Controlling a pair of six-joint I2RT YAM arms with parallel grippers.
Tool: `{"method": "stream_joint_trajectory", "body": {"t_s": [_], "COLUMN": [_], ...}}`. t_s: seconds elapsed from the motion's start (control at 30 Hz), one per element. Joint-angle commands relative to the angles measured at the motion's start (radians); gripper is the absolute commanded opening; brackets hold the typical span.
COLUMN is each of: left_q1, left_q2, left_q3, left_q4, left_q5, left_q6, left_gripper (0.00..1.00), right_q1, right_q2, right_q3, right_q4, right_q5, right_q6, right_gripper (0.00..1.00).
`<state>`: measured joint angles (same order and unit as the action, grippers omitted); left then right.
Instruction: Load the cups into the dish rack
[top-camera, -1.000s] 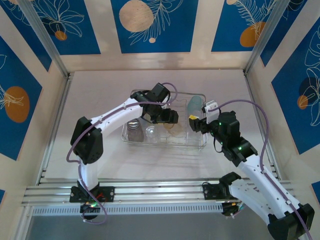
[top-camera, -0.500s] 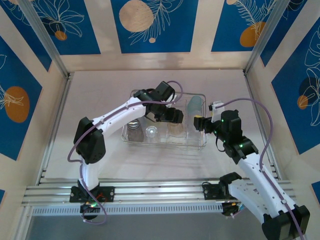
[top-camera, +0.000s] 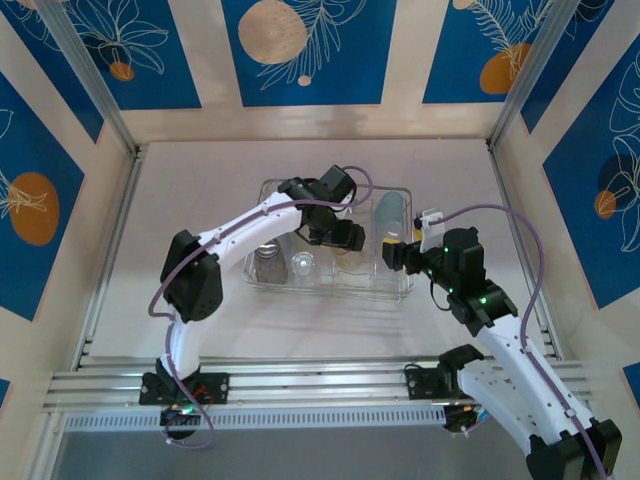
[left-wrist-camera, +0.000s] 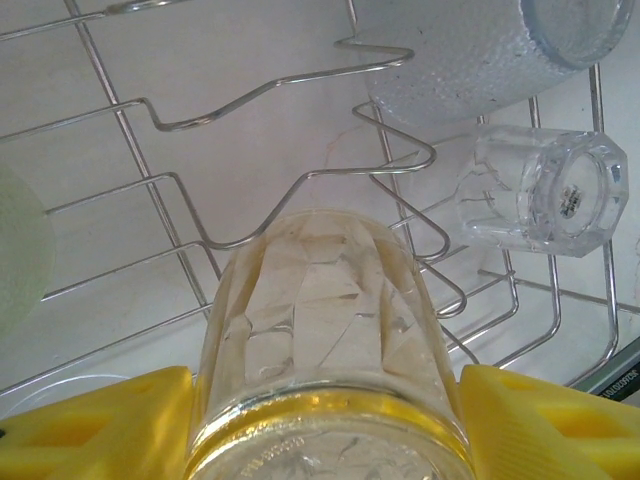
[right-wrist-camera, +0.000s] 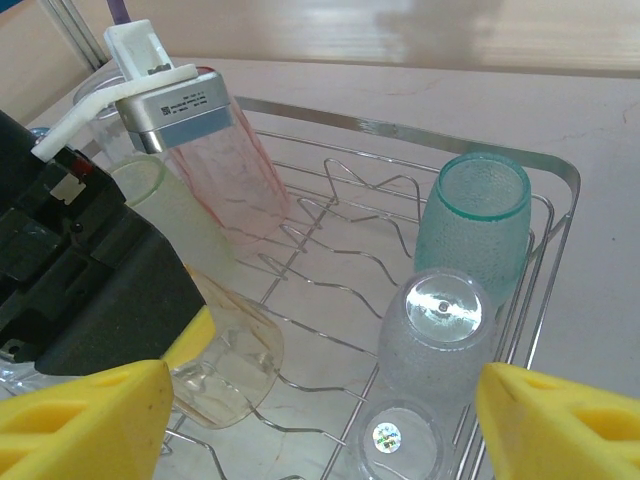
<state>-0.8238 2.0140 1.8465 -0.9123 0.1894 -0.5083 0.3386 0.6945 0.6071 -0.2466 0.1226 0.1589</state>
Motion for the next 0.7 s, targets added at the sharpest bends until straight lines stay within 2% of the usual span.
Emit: {"method": "stream_joint_trajectory", "body": {"t_s": [0.0,0.67], "left_q1": [-0.037,-0.057], "left_q2": [0.032,-0.028], "left_q3": [0.047,0.054], "left_q4": [-0.043,-0.086], "left_q5": [0.002,-0.1], "left_q6": [0.031,0.019], "left_gripper": [0.68,0.35], "right_q1": [0.004,0.002], "right_q2": [-0.011,-0.033], "right_q3": [-0.013,-0.001], "right_q4": [0.028,0.008], "right_q5": [-0.014,0.011], "right_q6": [-0.011,-0.004], "right_gripper": [0.8,0.81]}}
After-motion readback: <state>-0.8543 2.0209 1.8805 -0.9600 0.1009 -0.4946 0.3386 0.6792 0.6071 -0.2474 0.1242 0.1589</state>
